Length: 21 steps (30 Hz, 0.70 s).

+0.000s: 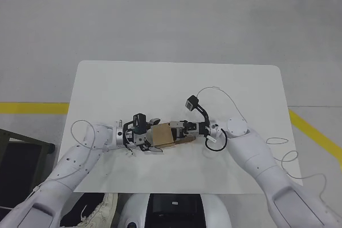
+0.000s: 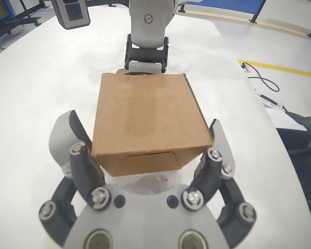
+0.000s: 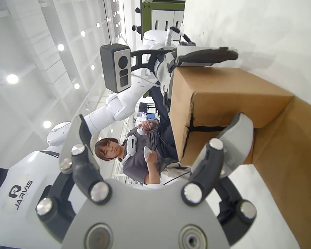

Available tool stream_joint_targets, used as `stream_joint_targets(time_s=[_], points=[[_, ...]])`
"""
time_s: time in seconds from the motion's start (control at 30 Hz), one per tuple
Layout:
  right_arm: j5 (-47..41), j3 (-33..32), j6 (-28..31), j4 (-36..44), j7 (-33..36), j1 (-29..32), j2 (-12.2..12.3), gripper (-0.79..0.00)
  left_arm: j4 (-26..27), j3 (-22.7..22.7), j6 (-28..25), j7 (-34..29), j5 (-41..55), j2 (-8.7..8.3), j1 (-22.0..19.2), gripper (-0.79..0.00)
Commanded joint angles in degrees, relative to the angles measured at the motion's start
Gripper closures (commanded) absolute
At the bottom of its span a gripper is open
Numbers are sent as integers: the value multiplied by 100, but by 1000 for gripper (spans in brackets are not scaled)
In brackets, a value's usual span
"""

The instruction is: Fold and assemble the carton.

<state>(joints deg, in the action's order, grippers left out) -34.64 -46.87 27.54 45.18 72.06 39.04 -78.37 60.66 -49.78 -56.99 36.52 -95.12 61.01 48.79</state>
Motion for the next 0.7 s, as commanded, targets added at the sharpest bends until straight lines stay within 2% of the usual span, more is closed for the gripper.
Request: stream_joint_targets(time_s=[0.0,0.4,0.67], points=[[-43,9,-38,-3,88,9,-14,-785,15,5,58,-59,39,6,18,-785],[-58,42,-39,-142,208,-47,-109,-785,156,10,113,-298,234,15,79,-785],[207,-126,-95,-164,173,-138,-42,-785,193,-22,99,-357,327,1,128,-785]])
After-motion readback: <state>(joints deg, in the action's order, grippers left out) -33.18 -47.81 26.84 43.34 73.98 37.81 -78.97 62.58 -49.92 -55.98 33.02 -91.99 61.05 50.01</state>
